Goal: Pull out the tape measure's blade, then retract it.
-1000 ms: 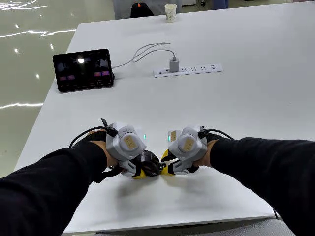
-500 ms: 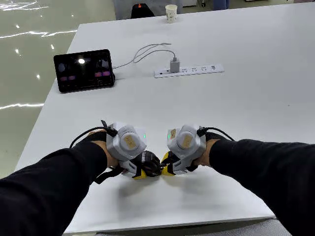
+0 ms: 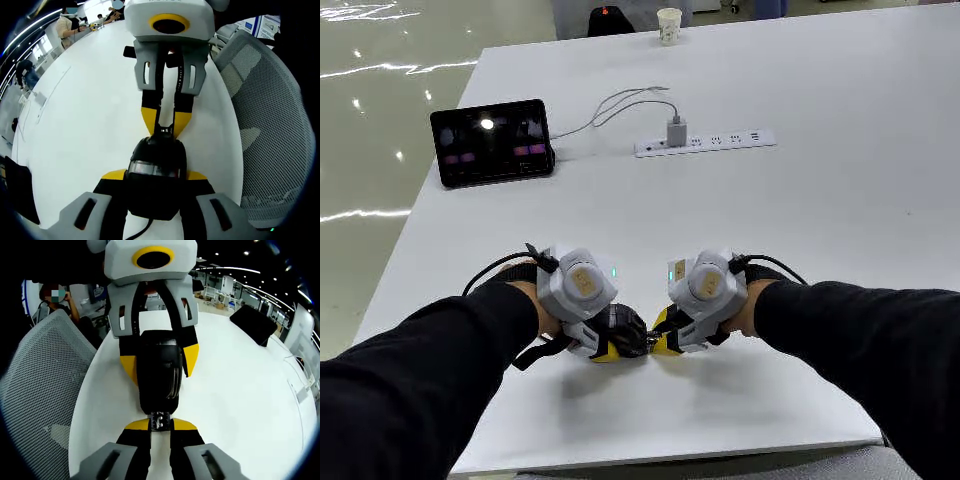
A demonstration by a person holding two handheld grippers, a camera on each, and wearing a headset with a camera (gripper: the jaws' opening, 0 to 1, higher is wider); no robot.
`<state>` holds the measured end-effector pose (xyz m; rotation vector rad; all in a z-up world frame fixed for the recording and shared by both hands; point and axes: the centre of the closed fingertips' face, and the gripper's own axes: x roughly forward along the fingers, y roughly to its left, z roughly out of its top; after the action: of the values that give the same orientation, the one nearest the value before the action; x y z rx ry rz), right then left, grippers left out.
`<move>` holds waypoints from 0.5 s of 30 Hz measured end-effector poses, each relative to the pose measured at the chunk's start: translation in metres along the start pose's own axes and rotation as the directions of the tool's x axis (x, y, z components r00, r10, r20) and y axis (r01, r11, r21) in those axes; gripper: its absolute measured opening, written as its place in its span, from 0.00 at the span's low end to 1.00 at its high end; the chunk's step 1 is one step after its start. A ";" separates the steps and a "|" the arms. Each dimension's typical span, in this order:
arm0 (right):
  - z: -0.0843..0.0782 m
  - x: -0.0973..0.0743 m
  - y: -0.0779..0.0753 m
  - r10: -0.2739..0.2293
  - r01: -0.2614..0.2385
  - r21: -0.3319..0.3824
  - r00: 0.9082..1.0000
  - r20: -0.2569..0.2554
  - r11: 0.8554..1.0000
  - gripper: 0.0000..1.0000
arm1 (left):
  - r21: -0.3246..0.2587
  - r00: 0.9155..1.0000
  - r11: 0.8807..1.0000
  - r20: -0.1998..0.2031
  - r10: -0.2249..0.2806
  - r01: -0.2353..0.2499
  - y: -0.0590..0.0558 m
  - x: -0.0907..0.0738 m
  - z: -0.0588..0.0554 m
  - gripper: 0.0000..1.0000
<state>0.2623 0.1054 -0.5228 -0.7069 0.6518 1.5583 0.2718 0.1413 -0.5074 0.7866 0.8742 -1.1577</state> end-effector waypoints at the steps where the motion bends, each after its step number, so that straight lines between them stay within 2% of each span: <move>1: 0.000 0.000 0.000 0.001 -0.001 0.000 1.000 0.000 1.000 0.10 | -0.002 1.000 1.000 0.002 0.000 0.000 0.000 0.000 0.000 0.35; 15: -0.004 -0.003 0.001 0.014 -0.014 0.005 1.000 -0.011 1.000 0.10 | -0.007 1.000 1.000 0.001 0.011 -0.011 0.000 -0.001 -0.001 0.35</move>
<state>0.2615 0.1009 -0.5232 -0.7087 0.6697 1.5666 0.2712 0.1421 -0.5070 0.7842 0.8717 -1.1442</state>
